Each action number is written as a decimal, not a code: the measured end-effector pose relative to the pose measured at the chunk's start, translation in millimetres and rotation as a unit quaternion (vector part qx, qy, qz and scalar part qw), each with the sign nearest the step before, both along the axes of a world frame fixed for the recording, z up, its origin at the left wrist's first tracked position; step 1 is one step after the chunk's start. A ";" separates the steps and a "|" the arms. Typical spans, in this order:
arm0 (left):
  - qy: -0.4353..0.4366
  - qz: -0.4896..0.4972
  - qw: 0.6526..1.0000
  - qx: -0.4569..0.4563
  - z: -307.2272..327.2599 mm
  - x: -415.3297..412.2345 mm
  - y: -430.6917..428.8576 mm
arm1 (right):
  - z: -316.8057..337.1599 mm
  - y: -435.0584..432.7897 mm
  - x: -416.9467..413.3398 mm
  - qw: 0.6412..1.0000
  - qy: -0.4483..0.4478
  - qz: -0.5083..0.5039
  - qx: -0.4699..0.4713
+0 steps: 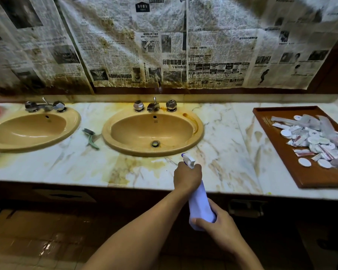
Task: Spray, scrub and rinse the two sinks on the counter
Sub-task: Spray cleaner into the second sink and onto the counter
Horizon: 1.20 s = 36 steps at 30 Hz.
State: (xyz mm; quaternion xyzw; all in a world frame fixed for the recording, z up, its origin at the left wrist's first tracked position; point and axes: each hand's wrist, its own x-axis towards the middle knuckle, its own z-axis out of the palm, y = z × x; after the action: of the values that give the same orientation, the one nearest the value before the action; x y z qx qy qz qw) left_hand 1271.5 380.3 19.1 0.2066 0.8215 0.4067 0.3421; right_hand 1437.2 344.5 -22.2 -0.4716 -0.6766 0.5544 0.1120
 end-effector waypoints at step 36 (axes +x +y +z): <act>-0.028 -0.013 0.999 0.043 -2.0 12.1 13.0 | 6.0 9.3 12.1 1.000 0.013 -0.023 -0.016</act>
State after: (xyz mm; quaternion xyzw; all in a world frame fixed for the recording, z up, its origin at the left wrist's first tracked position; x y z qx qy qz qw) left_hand 1283.6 393.3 17.1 0.2206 0.7907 0.4426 0.3609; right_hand 1449.3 353.9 -16.2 -0.4812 -0.6548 0.5690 0.1258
